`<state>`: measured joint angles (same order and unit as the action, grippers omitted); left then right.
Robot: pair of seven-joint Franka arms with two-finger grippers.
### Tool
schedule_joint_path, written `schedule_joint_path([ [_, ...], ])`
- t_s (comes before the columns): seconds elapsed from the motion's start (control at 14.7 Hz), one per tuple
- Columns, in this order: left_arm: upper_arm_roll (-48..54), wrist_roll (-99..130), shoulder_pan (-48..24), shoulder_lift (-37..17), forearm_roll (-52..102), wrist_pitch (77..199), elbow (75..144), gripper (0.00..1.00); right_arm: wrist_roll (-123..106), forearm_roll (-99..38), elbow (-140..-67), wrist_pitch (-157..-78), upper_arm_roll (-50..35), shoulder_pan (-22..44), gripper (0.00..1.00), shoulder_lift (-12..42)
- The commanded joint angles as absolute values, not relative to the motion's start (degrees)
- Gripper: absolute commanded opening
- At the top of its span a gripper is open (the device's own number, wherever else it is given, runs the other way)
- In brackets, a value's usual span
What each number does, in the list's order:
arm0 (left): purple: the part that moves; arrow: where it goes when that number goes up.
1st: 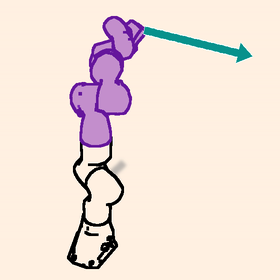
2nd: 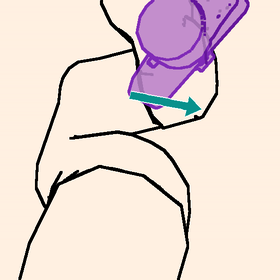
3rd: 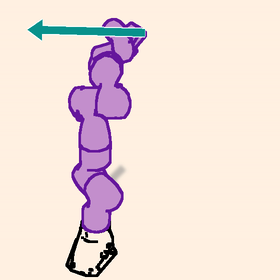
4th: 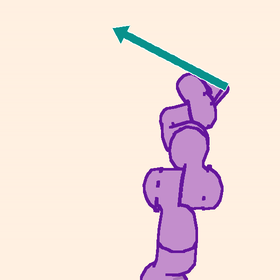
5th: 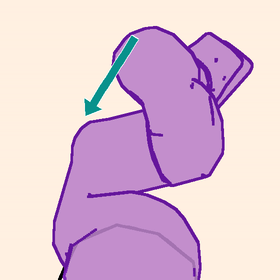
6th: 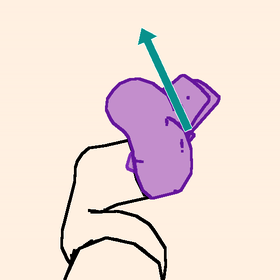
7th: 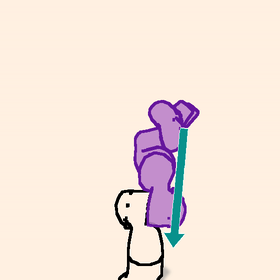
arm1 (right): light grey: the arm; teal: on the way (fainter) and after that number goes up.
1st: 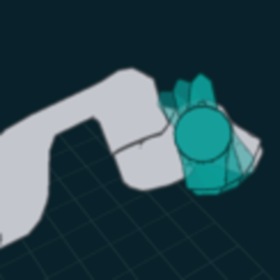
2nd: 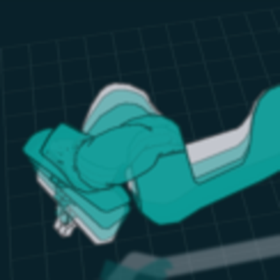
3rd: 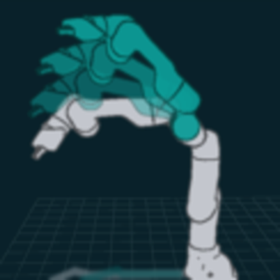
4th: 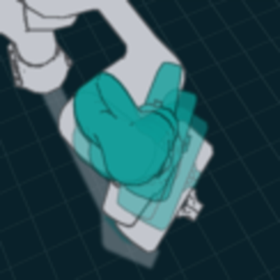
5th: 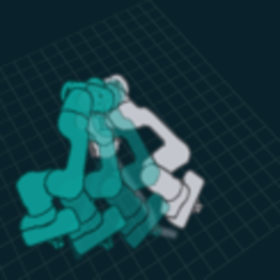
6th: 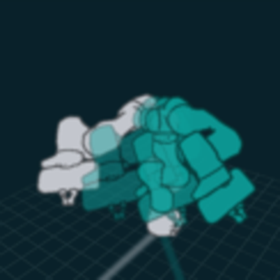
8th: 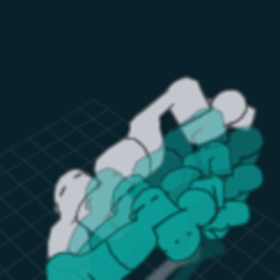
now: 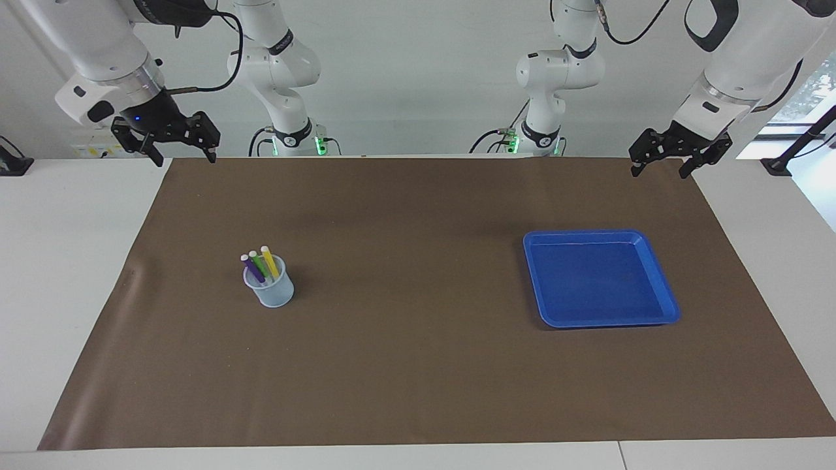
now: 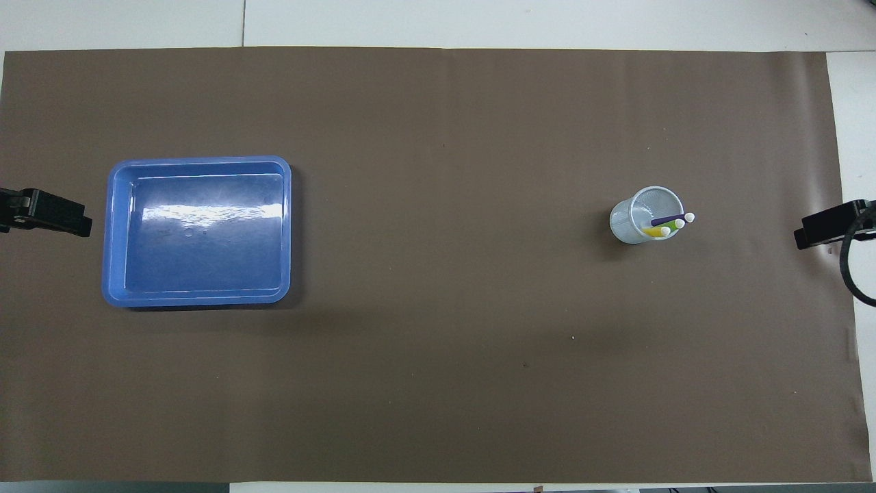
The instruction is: Transfer and insert pens with both arms
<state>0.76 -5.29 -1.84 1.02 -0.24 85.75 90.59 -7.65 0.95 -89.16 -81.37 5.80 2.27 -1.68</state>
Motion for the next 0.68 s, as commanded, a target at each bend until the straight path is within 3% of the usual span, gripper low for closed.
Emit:
schedule_joint_path([
  [0.0,0.8,-4.4,-2.1,2.9,-1.4,86.6,92.8,1.0,-7.0,-0.1,-89.2,-81.9,5.4,1.5,1.0,-1.4],
  [0.61,0.8,-4.4,-2.0,2.9,-1.4,86.6,92.8,1.0,-8.6,0.7,-88.7,-84.6,5.4,1.7,1.0,-1.1],
])
